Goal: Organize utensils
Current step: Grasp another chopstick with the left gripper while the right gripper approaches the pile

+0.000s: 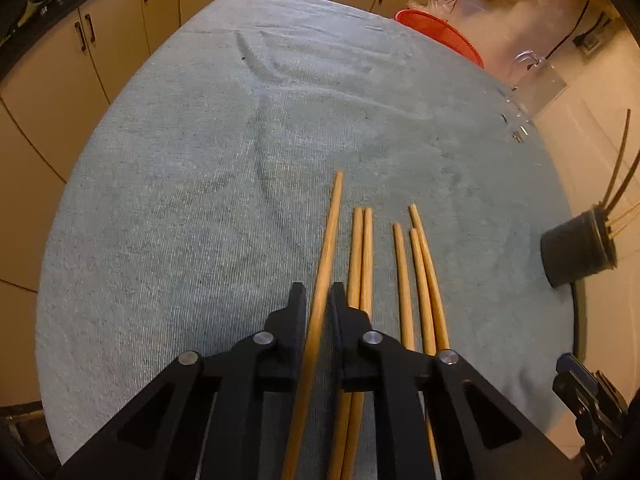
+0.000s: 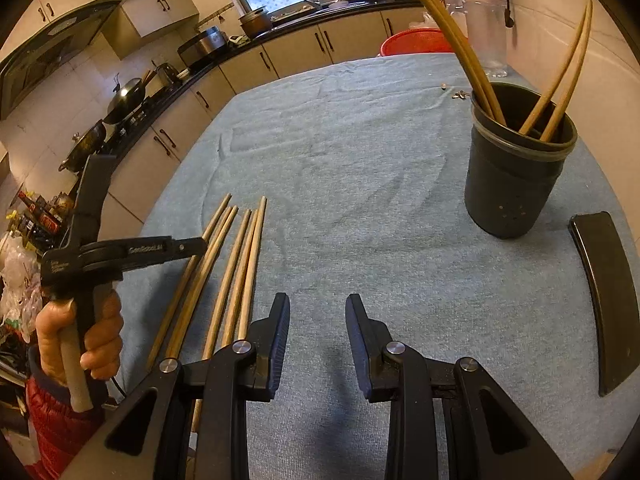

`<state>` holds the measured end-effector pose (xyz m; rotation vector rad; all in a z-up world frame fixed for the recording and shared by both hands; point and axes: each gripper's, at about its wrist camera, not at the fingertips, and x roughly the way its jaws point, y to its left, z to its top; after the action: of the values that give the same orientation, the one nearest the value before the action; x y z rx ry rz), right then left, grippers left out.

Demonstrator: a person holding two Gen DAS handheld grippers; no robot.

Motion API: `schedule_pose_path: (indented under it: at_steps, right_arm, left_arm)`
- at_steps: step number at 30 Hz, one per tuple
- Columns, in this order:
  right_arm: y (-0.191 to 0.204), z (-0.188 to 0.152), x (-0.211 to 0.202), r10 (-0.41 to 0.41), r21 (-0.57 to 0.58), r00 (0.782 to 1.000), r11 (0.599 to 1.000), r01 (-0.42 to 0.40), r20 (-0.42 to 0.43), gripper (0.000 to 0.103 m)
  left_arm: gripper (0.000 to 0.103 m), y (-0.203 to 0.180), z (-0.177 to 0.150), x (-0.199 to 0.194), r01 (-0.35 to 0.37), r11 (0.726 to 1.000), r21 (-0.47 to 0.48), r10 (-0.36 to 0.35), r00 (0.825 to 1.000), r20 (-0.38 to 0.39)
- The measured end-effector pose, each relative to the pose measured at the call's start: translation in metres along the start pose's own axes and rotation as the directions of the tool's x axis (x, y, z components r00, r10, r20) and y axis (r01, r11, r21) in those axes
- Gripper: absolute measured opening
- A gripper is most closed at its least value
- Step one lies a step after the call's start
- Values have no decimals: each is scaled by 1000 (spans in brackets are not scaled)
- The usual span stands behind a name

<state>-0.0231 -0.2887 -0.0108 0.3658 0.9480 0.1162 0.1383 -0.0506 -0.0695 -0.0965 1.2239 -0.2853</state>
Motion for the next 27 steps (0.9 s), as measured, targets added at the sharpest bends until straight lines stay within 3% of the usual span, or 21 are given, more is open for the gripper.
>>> schedule_pose_path:
  at_steps: [5, 13, 21, 27]
  right_arm:
    - [10, 12, 13, 10, -30, 999, 999, -11, -42, 31]
    - [38, 45, 74, 72, -36, 976, 996, -81, -204, 31]
    - [52, 57, 120, -2, -60, 960, 998, -16, -282, 25]
    - [60, 60, 123, -58, -122, 962, 992, 26, -268, 23]
  left_arm:
    - [7, 14, -6, -8, -17, 999, -49, 18, 1000, 17]
    - [7, 31, -16, -15, 18, 997, -73, -17, 1000, 15]
    - [7, 35, -19, -18, 38, 997, -64, -37, 999, 20]
    - [7, 33, -18, -17, 38, 998, -55, -37, 999, 21]
